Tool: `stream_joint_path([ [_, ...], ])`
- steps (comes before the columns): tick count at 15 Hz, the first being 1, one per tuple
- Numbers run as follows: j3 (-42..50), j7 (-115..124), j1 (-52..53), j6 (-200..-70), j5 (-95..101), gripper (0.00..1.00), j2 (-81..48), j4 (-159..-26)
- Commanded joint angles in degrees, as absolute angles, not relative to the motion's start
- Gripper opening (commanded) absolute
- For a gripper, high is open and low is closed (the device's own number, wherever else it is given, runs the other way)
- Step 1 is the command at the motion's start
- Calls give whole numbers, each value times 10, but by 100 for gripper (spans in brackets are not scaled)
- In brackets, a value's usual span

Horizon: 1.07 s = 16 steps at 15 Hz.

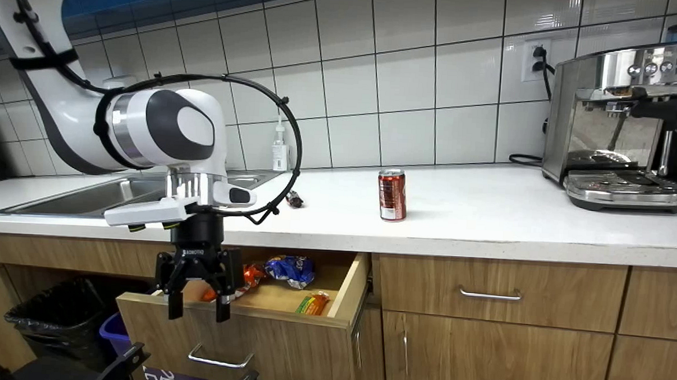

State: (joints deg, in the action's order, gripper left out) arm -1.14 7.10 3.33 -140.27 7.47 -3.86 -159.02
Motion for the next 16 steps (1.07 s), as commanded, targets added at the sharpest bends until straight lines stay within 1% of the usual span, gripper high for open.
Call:
stream_joint_path([
  [1, -8, 95, 31, -1458, 93, 100, -59, -1589],
  [7, 0, 105, 36, -1499, 101, 100, -79, -1590],
  [16, 18, 130, 39, -1559, 139, 100, -75, -1590],
])
